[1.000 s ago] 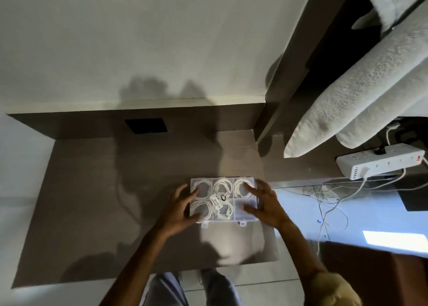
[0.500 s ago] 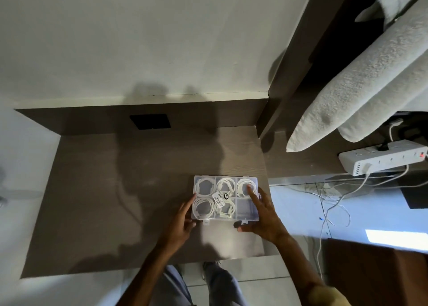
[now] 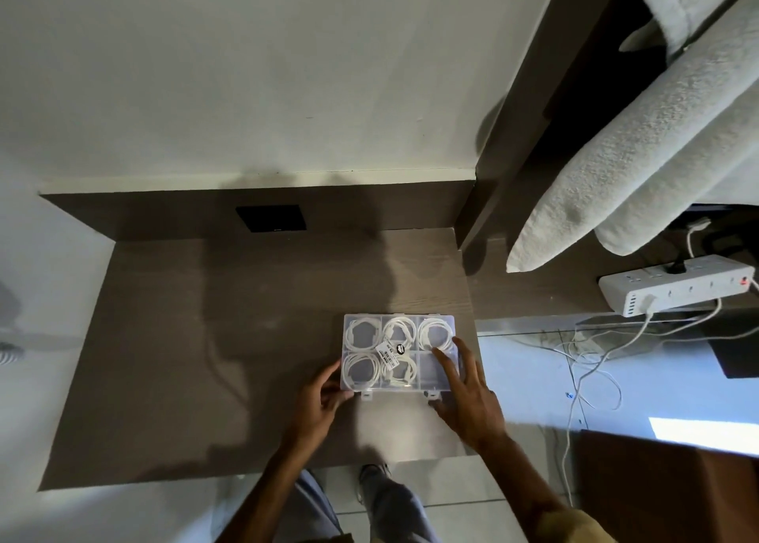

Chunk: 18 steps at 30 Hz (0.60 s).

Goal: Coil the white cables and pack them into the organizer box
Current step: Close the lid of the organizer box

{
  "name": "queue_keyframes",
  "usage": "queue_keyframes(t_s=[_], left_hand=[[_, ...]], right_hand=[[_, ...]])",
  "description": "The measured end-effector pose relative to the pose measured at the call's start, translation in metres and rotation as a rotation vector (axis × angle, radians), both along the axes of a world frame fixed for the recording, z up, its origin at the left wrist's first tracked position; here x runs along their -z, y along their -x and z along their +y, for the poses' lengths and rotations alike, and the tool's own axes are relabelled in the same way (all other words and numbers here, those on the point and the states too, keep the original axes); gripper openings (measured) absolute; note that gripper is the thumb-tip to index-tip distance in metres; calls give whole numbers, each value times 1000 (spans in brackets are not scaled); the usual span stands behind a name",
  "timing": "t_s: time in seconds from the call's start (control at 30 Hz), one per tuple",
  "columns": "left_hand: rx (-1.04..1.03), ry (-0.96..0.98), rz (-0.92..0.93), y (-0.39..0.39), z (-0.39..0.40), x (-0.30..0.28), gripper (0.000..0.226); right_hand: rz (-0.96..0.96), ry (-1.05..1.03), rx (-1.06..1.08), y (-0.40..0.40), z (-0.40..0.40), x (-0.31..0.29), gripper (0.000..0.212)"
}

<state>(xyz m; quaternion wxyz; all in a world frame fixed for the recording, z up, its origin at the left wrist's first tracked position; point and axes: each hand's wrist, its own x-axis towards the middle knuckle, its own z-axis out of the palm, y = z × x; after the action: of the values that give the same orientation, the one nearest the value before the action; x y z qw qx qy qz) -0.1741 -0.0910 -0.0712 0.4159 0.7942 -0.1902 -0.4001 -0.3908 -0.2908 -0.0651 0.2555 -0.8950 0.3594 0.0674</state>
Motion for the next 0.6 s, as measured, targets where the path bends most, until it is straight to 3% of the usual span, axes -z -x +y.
queue_keyframes(t_s=[0.6], left_hand=[[15, 26, -109, 5, 6, 15, 59]], right_hand=[[-313, -174, -97, 16, 1, -5, 73]])
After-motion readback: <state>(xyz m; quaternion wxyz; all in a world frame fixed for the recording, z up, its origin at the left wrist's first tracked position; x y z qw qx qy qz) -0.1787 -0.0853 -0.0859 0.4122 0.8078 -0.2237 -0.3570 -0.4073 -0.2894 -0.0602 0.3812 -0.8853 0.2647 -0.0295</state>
